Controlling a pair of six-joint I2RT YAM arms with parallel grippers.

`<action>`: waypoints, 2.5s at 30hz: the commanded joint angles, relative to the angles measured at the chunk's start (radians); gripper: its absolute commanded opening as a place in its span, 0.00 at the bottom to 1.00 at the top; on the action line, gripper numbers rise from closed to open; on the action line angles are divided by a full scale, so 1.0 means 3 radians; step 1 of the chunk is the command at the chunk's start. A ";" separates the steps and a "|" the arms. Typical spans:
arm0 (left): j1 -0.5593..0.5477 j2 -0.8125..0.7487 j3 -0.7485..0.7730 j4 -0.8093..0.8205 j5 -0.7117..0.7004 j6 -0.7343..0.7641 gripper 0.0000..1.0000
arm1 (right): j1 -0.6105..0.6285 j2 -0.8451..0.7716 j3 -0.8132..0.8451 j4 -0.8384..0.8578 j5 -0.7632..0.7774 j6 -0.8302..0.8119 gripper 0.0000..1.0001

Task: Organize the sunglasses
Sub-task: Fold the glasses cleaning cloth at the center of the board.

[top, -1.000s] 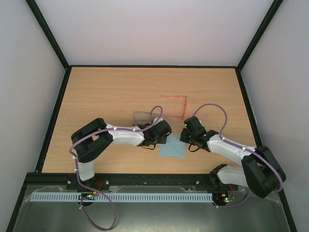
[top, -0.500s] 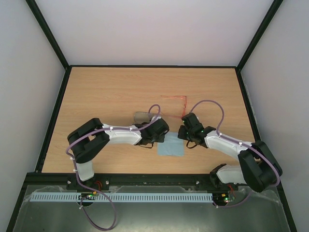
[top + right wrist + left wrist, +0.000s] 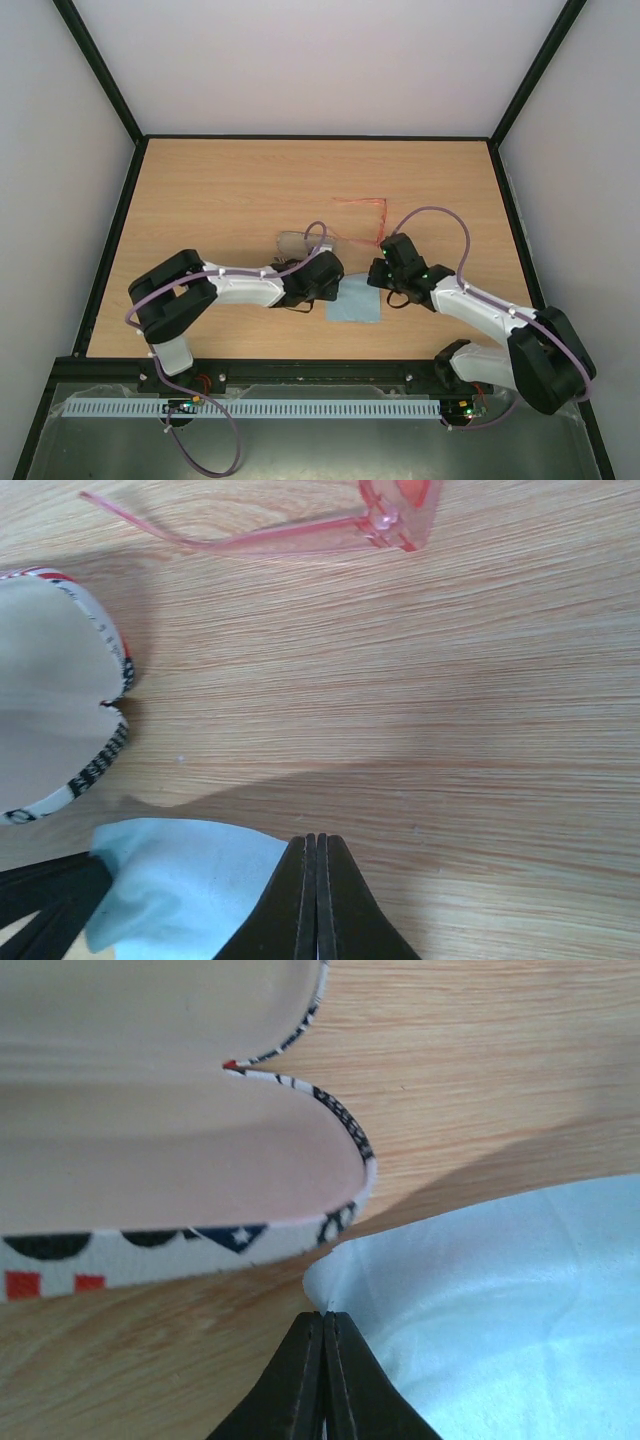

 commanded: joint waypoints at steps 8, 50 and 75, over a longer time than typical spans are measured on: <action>-0.0081 -0.0323 -0.0198 0.0088 0.0013 0.0025 0.02 | 0.0183 -0.0420 -0.0222 -0.0147 -0.0010 0.0139 0.01; -0.0484 -0.0821 -0.0570 -0.0045 0.0077 -0.0253 0.02 | 0.0282 -0.1592 -0.0612 -0.0748 -0.0324 0.0485 0.01; -0.0673 -0.0790 -0.0728 0.0069 0.0140 -0.0452 0.02 | 0.0293 -0.1885 -0.0895 -0.0781 -0.0414 0.0608 0.01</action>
